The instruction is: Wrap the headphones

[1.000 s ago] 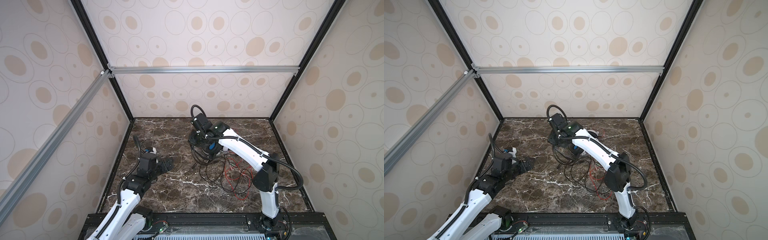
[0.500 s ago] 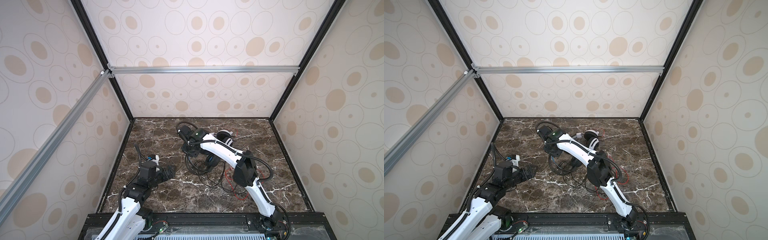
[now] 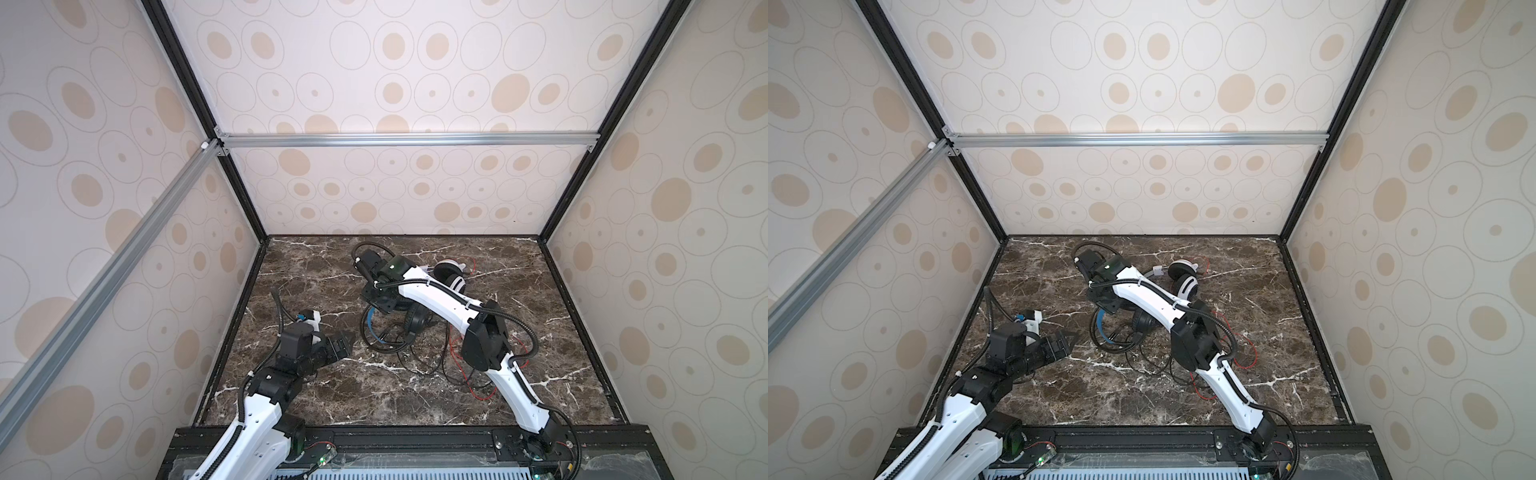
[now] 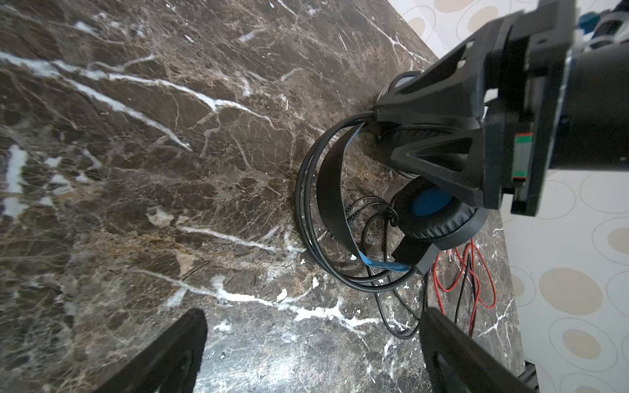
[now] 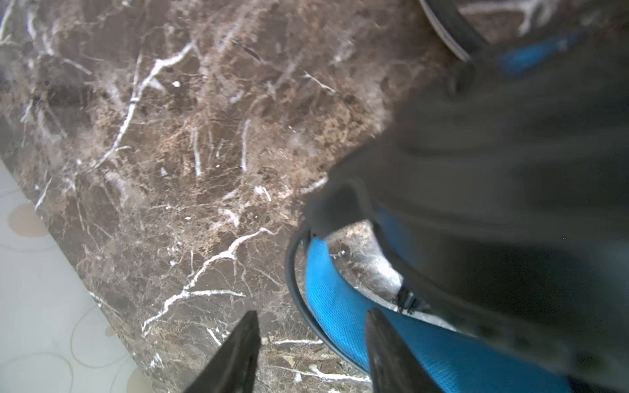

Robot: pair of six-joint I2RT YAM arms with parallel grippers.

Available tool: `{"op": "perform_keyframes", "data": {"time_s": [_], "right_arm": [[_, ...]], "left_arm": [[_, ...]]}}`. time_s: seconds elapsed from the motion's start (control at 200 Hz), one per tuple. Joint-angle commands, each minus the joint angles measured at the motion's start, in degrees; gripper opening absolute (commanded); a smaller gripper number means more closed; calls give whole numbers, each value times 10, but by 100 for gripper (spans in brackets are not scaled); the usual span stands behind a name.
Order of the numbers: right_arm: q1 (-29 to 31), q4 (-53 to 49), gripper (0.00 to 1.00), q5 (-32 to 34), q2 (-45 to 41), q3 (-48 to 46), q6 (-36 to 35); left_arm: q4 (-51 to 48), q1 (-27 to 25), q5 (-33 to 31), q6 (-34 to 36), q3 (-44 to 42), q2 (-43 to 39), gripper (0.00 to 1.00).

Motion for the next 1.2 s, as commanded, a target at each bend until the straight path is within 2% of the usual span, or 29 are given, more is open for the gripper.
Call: {"op": "perform_keyframes", "data": {"time_s": [0.0, 0.19, 0.345, 0.37, 0.47, 0.495, 0.645, 0.805, 0.885, 0.985, 1.055, 1.195], "right_arm": [[-12, 13, 62, -20, 4, 34, -27], [-29, 22, 76, -54, -24, 58, -113], [-58, 25, 79, -66, -80, 39, -209], [-66, 34, 87, -73, -93, 30, -228], [-97, 48, 90, -93, -144, 0, -310], [-104, 43, 96, -92, -157, -3, -336], [-140, -10, 100, -74, -229, -45, -490], [-159, -23, 100, -61, -318, -161, -596], [-166, 5, 100, -62, -367, -237, -625], [-187, 27, 100, -100, -402, -300, -627], [-200, 32, 100, -121, -414, -318, -621], [-208, 42, 100, -111, -425, -326, -632]], "left_arm": [[-7, 2, -17, -15, 0, -6, 96], [-9, 2, -19, -25, 17, 25, 93], [-13, -16, -39, -42, 50, 57, 93], [-12, -24, -43, -48, 56, 63, 93], [-3, -77, -81, -83, 79, 95, 94], [-2, -92, -90, -94, 86, 108, 94], [2, -167, -143, -154, 130, 175, 98], [29, -192, -172, -214, 146, 216, 98], [36, -199, -172, -216, 168, 255, 98], [-4, -211, -196, -204, 216, 315, 98], [-23, -213, -211, -212, 230, 340, 96], [28, -199, -191, -229, 210, 381, 89]]}}
